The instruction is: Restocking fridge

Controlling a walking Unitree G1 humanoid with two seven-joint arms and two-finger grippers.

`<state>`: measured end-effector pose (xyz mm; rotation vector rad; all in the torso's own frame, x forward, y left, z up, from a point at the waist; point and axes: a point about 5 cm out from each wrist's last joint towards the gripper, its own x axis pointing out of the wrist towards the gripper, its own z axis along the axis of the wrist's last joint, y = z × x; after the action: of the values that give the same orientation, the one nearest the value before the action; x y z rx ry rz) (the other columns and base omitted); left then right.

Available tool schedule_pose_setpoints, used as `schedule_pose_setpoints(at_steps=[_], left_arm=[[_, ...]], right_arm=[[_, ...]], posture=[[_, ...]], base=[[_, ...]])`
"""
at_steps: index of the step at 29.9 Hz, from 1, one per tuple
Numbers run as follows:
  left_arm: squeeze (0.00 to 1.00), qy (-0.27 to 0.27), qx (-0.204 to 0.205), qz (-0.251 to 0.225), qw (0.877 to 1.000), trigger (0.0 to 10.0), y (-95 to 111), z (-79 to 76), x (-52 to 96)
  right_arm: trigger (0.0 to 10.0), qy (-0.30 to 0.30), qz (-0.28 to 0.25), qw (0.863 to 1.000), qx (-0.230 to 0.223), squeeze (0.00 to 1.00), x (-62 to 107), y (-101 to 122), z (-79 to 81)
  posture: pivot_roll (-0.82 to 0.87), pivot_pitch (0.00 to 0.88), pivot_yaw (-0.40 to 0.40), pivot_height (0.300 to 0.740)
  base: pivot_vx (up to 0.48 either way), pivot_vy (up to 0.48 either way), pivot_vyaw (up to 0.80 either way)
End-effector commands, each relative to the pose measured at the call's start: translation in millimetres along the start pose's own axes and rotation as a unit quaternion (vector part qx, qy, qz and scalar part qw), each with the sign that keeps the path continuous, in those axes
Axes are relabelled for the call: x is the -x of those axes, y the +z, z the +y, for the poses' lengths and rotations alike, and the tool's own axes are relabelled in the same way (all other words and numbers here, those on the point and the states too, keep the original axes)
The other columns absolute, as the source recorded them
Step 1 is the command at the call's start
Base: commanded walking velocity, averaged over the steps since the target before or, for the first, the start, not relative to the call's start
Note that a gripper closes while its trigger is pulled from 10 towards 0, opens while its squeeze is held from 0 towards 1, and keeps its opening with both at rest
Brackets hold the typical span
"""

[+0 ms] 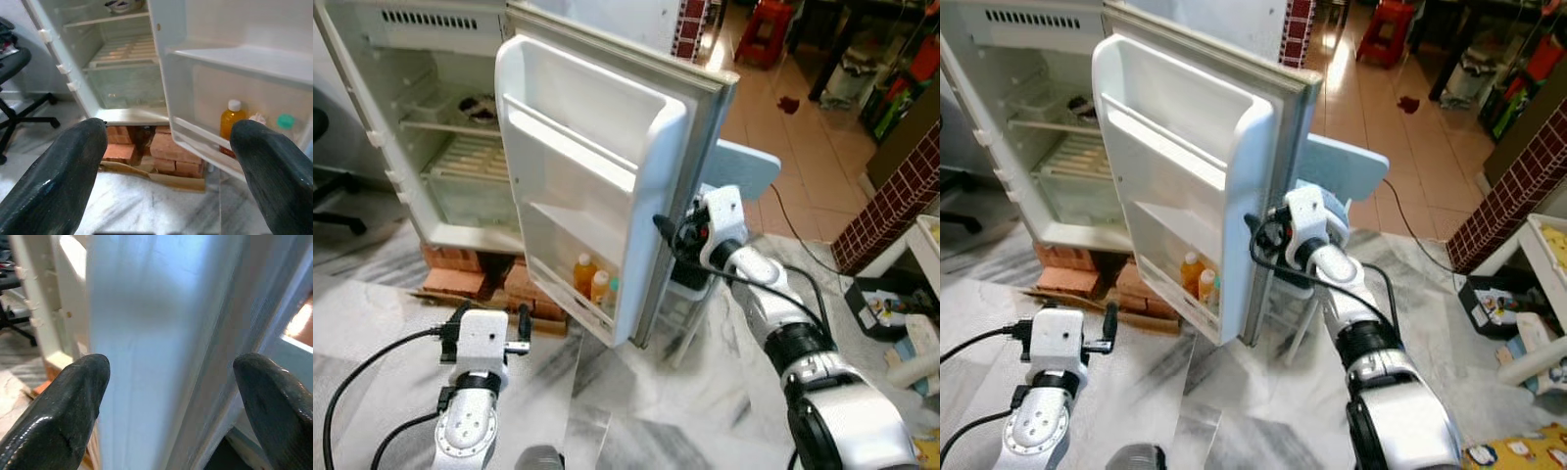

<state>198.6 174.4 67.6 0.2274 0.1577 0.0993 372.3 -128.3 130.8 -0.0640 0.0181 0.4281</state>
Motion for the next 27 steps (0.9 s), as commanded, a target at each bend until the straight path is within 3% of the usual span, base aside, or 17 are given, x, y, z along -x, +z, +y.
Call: schedule_pose_setpoints(at_steps=[1, 12, 17, 20, 21, 22, 23, 27], left_arm=[[0.00, -0.008, -0.001, -0.012, 1.000, 10.0, 11, -1.9, 4.6], [0.00, -0.003, 0.001, -0.015, 1.000, 10.0, 28, 6.7, 15.1], [0.00, -0.008, 0.003, -0.002, 1.000, 10.0, 27, 5.1, 22.6], [0.00, -0.013, 0.003, 0.004, 1.000, 10.0, 26, 3.2, 22.6], [0.00, -0.015, 0.003, 0.006, 1.000, 10.0, 26, 3.0, 21.8], [0.00, -0.015, 0.003, 0.006, 1.000, 10.0, 26, 3.0, 21.8], [0.00, -0.015, 0.003, 0.008, 1.000, 10.0, 26, 2.7, 20.3], [0.00, -0.019, 0.004, 0.008, 1.000, 10.0, 26, 1.2, 18.5]], right_arm=[[10.0, -0.026, -0.008, 1.000, -0.004, 0.00, 0.1, 5, -9.5], [10.0, -0.063, -0.031, 0.997, -0.029, 0.00, -1.7, 16, -21.3], [10.0, -0.061, -0.053, 0.995, -0.054, 0.00, -6.5, 24, -18.3], [10.0, -0.022, -0.110, 0.988, -0.105, 0.00, -15.9, 44, -7.3], [10.0, 0.000, -0.141, 0.978, -0.152, 0.00, -20.3, 55, -1.3], [10.0, 0.000, -0.141, 0.978, -0.152, 0.00, -20.3, 55, -1.3], [10.0, 0.017, -0.158, 0.968, -0.195, 0.00, -24.2, 61, 4.5], [10.0, 0.094, -0.187, 0.943, -0.259, 0.00, -33.7, 73, 37.0]], posture=[[0.20, 0.150, -0.068, 0.740], [0.21, 0.222, -0.067, 0.740], [0.22, 0.231, -0.066, 0.740], [0.22, 0.227, -0.066, 0.740], [0.22, 0.223, -0.066, 0.740], [0.22, 0.223, -0.066, 0.740], [0.22, 0.216, -0.067, 0.740], [0.22, 0.203, -0.073, 0.740]], base=[[0.000, 0.000, 0.00], [0.000, 0.000, 0.00], [0.000, 0.000, 0.00], [0.000, 0.000, 0.00], [0.000, 0.000, 0.00], [0.000, 0.000, 0.00], [0.000, 0.000, 0.00], [0.000, 0.000, 0.00]])
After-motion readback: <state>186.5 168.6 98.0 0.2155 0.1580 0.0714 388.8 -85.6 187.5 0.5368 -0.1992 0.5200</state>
